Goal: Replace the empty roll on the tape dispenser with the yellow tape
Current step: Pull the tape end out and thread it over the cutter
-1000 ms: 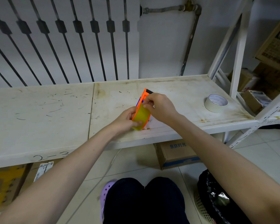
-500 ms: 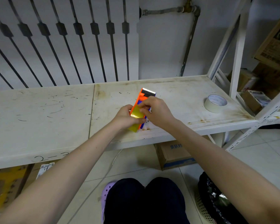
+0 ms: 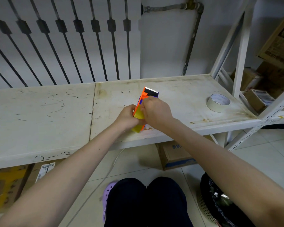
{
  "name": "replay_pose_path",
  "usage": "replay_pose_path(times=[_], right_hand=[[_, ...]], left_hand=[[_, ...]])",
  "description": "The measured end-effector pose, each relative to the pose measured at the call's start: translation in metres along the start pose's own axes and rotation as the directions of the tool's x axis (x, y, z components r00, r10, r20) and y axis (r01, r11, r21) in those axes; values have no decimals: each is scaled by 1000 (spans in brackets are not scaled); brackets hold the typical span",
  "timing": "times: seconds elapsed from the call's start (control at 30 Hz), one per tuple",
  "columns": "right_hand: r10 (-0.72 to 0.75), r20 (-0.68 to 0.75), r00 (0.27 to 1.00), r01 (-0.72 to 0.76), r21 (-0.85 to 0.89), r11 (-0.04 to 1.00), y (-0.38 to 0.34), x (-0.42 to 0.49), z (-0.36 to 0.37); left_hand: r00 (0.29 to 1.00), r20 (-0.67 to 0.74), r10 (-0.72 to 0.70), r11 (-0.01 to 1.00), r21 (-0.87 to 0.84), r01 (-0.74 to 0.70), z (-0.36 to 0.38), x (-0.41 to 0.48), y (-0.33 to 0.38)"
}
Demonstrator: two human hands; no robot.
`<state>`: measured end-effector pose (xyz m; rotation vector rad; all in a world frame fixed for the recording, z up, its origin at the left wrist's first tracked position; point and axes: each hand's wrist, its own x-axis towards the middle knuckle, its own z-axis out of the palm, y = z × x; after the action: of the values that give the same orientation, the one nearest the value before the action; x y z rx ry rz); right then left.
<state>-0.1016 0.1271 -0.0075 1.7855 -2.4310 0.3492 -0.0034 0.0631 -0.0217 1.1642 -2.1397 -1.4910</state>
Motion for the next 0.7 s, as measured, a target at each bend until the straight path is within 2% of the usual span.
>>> replay_pose_path(times=[0.07,0.13,0.2,0.27,0.33,0.53,0.63,0.7], right_hand=[[-19,44,999,21,-29,999,-1,-2,3],[-61,36,998,60,26,998,3,-4,5],[-72,-28,997,76,154,985,9,-6,10],[16,-73,997,12,367,930,14,-9,14],[84,-85,993,-30,502,865,17,-13,15],[132,-137,982,-59,440,896,21,-15,9],[118,-145,982,-60,358,932,16,-12,8],[104,-120,987,-62,312,948,16,-10,9]], left_hand=[[1000,2,-6,1000,-15,6,0,1,-1],[1000,10,-3,1000,-28,3,0,0,-1],[1000,11,8,999,-34,-7,0,0,-1],[1000,-1,18,999,-43,-18,2,-1,0],[1000,-7,22,998,-52,-22,4,-1,1],[1000,-7,26,1000,4,-26,4,-3,4],[997,70,31,999,21,-33,0,-5,7],[997,68,46,996,74,-51,-4,-4,5]])
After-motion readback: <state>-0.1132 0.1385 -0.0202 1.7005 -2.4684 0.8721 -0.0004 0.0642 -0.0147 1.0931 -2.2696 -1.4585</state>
